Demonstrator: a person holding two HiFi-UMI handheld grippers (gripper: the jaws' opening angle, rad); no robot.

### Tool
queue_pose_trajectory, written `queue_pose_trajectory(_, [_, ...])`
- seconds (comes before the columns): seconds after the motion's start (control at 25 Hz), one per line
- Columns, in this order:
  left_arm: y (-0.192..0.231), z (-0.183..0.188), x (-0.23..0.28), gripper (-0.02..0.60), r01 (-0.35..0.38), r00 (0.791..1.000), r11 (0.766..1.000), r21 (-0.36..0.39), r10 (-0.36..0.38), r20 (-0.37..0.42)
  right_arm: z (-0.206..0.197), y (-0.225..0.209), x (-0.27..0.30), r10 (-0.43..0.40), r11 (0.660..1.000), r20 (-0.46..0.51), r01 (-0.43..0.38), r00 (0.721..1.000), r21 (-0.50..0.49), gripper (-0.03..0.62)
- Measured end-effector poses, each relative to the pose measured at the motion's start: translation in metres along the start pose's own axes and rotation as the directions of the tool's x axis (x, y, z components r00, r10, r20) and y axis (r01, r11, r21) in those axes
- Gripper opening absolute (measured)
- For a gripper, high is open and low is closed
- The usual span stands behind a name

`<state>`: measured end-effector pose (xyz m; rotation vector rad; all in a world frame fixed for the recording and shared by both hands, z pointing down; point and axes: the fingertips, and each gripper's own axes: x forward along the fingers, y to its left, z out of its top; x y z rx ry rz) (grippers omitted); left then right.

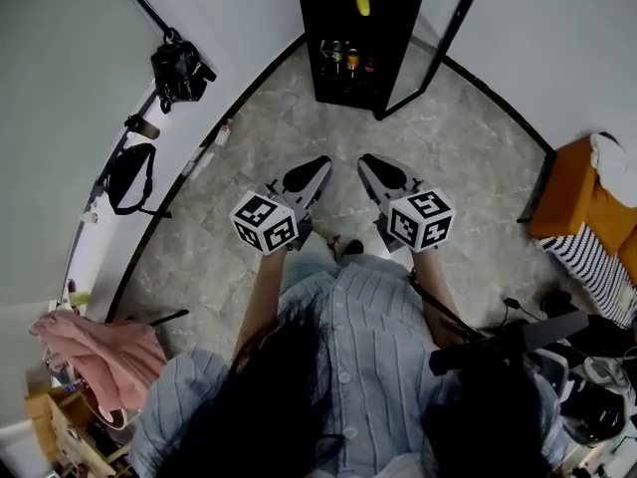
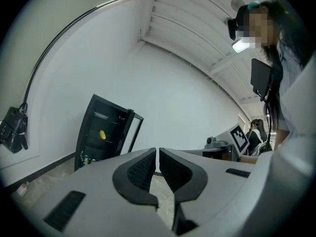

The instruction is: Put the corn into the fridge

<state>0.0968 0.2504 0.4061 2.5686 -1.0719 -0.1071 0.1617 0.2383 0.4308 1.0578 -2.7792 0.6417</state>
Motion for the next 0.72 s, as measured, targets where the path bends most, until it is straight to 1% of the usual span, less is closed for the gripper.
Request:
queue_pose_trajectory(0.08, [-0.010, -0.006, -0.006, 0.011, 0.007, 1.000, 1.000, 0.008, -0.007, 0.004, -0.008, 0.005, -0.009, -0.001, 1.000, 0.004, 0.001, 1.000, -0.011, 0.049])
queue_pose_trajectory(0.16, [-0.012, -0.006, -0.005, 0.011, 0.009, 1.000, 1.000, 0.007, -0.009, 0.006, -0.008, 0.004, -0.010, -0.005, 1.000, -0.002, 0.005, 1.000, -0.024, 0.049])
queue_pose_trajectory(0.32, [0.004, 0.008, 0.011, 0.011, 0.007, 1.000, 1.000, -0.015, -0.007, -0.005, 0.011, -0.012, 0.004, -0.025, 0.999, -0.023, 0.025, 0.999, -0.026, 0.049])
queue_pose_trajectory(0.48, [0.005, 0.014, 0.014, 0.011, 0.018, 1.000, 0.999, -0.027, -0.018, -0.015, 0.017, -0.017, 0.004, -0.043, 0.999, -0.026, 0.043, 0.999, -0.012, 0.049])
queue_pose_trajectory(0.72, [0.001, 0.017, 0.022, 0.011, 0.012, 1.000, 0.999, -0.031, -0.012, 0.002, 0.016, -0.025, 0.004, -0.024, 1.000, -0.047, 0.023, 0.999, -0.021, 0.049])
